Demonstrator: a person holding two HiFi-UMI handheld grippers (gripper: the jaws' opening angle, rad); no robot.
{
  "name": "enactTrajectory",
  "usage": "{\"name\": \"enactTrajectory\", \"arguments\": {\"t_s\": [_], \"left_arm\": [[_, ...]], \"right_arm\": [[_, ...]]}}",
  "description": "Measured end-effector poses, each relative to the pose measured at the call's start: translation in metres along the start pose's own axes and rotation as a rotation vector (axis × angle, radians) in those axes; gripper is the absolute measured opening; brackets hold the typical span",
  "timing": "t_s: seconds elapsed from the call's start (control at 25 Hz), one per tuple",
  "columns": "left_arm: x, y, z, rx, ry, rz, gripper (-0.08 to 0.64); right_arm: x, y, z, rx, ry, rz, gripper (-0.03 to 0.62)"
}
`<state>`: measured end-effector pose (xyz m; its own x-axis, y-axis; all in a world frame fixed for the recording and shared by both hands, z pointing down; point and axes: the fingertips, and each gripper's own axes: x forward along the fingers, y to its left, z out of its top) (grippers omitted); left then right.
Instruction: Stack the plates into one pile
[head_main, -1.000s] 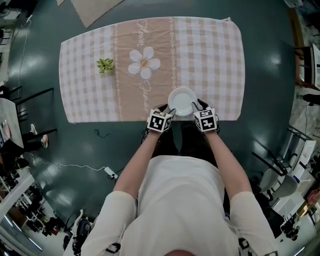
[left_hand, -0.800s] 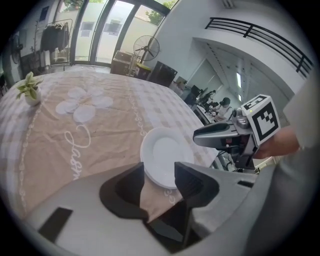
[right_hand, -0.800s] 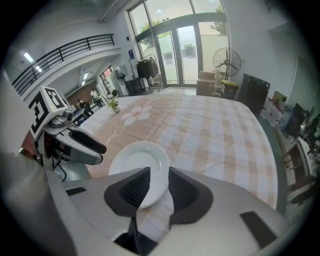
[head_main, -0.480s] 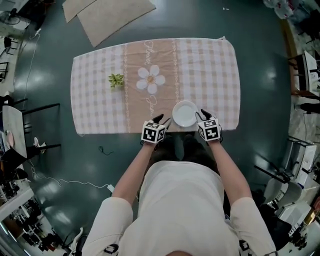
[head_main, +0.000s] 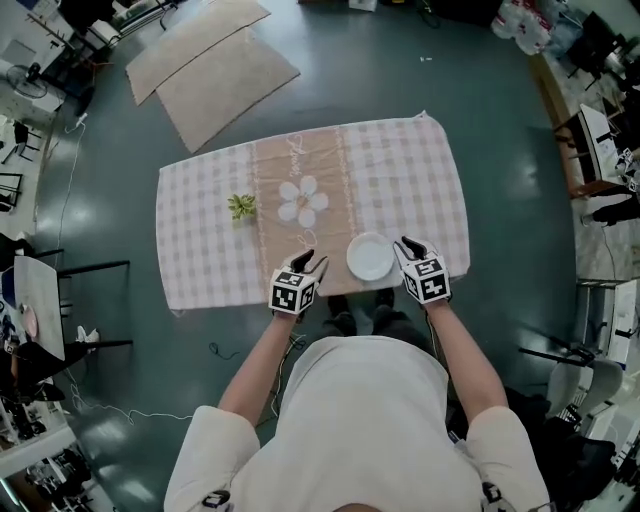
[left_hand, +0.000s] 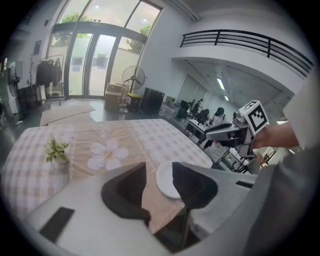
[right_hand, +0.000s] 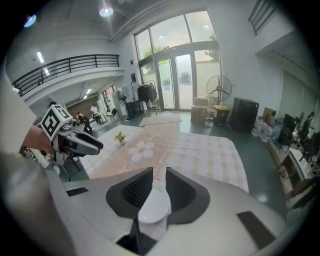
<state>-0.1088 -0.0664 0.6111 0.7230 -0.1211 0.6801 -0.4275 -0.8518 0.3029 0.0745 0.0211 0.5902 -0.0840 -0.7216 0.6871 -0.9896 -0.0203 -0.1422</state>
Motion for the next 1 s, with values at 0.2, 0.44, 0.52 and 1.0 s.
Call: {"name": "enactTrajectory", "arguments": {"t_s": [0.2,0.44,0.52,1.0], "left_arm": [[-0.035,-0.008,0.040,0.061,-0.082,-0.006,0.156],[-0.070,-0.021,0.082,0.154,-0.166,0.015,0.133],[-0.081,-0.019,0.088,0.165,-0.176,0.026,0.123],[-0.152,-0.047,0.146,0.115,-0.367,0.063,0.026]], "right_arm": [[-0.040,0.000,0.034,0.018,-0.099,-0.044,0.089],[-0.091,0.005,0.067,-0.003,-0.199,-0.066,0.069],[-0.100,0.013,0.074,-0.026,-0.208,-0.061,0.066],[-0.173,0.015,0.139,-0.116,-0.387,0.008,0.048]]}}
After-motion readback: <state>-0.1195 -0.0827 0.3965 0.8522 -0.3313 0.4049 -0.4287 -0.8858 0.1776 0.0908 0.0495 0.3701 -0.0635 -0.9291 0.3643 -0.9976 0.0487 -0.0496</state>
